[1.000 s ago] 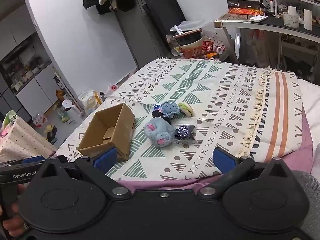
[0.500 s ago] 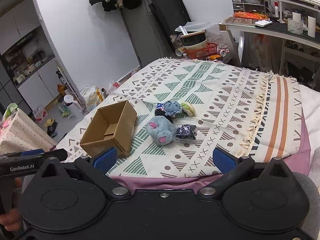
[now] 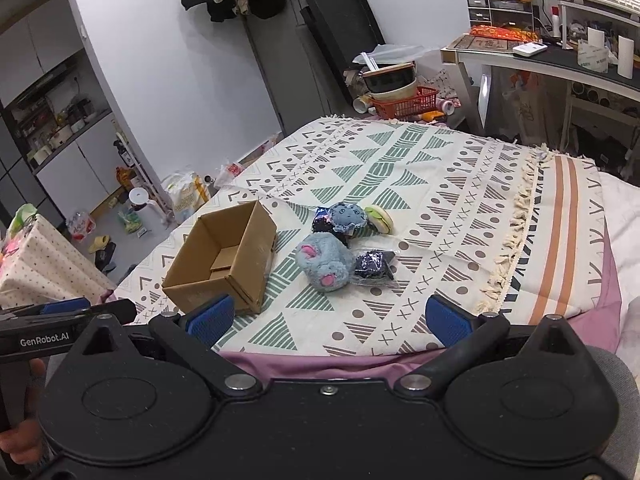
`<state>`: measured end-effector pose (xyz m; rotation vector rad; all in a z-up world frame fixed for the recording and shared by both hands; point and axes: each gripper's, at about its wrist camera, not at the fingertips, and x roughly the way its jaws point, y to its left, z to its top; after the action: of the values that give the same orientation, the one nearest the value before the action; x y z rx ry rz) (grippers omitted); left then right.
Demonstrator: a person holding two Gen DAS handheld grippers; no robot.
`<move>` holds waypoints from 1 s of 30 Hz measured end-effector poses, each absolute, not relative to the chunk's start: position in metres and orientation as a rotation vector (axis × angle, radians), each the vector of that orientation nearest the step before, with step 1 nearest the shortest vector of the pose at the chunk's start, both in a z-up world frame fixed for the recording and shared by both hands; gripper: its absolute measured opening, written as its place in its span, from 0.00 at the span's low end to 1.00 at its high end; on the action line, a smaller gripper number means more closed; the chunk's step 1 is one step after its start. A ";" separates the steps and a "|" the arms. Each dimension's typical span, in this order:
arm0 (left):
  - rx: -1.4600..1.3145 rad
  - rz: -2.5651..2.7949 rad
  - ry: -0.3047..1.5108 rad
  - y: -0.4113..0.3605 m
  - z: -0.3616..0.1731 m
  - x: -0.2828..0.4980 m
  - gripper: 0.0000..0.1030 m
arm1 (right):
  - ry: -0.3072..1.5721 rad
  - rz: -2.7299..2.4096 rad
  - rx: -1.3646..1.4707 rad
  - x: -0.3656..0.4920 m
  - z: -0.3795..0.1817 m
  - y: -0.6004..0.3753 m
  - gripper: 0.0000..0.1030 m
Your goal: Organize soft objects
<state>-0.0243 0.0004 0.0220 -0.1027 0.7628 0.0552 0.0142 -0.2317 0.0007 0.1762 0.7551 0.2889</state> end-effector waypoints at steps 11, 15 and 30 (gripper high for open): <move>-0.115 0.048 0.762 0.003 0.019 -0.024 0.80 | 0.738 0.242 0.143 0.012 0.001 -0.230 1.00; -0.107 0.055 0.762 0.002 0.019 -0.024 0.80 | 0.735 0.238 0.151 0.013 0.002 -0.232 1.00; -0.105 0.047 0.751 -0.002 0.024 -0.026 0.80 | 0.733 0.239 0.152 0.012 0.002 -0.233 1.00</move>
<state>-0.0265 -0.0024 0.0237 -0.1053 0.7510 0.0469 0.0124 -0.2332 0.0023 0.1517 0.7332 0.2391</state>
